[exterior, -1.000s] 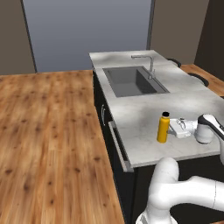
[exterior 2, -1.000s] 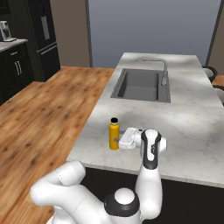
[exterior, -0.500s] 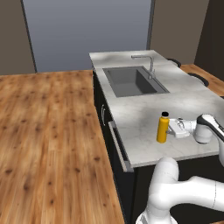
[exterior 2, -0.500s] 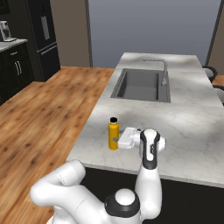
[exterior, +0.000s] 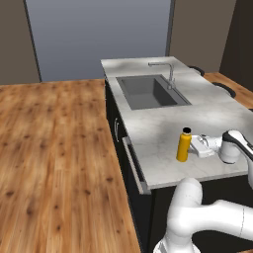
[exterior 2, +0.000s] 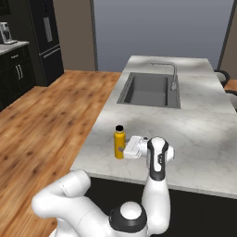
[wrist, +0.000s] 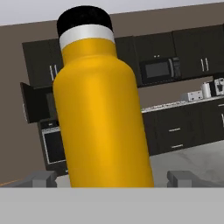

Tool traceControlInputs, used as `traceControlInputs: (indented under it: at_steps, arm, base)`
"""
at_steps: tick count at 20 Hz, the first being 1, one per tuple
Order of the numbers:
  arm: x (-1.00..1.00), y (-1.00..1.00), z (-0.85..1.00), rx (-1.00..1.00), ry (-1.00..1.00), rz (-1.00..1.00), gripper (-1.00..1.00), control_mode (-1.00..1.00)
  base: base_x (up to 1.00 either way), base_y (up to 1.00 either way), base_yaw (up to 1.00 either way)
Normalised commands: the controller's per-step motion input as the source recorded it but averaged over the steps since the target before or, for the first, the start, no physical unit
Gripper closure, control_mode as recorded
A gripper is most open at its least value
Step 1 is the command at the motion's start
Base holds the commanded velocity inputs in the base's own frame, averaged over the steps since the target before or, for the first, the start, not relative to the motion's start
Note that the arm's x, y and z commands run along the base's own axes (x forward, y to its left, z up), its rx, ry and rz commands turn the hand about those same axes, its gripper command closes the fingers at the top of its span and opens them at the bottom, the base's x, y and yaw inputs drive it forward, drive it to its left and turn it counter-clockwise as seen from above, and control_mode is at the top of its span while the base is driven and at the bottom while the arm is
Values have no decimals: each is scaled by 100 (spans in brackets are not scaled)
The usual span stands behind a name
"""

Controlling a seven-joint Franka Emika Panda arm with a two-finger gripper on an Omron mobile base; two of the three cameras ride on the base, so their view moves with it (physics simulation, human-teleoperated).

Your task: Pick the water bottle from the counter and place it in the open cabinet.

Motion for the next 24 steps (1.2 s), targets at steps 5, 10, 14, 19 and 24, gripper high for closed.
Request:
traceControlInputs:
  at_steps: [5, 10, 14, 19, 24]
  arm:
    - [-12, 6, 0, 0, 0, 0, -100, -100]
    - [-2, 15, 0, 0, 0, 0, 100, -100]
    - [0, 13, 0, 0, 1, 0, 100, -100]
    - [-1, 5, 4, 0, 0, 0, 100, -100]
    - [-23, -7, 49, 2, 0, -1, 100, -100]
  base:
    - [0, 0, 0]
    - [0, 0, 0]
    - [0, 0, 0]
    - [0, 0, 0]
    - [0, 0, 0]
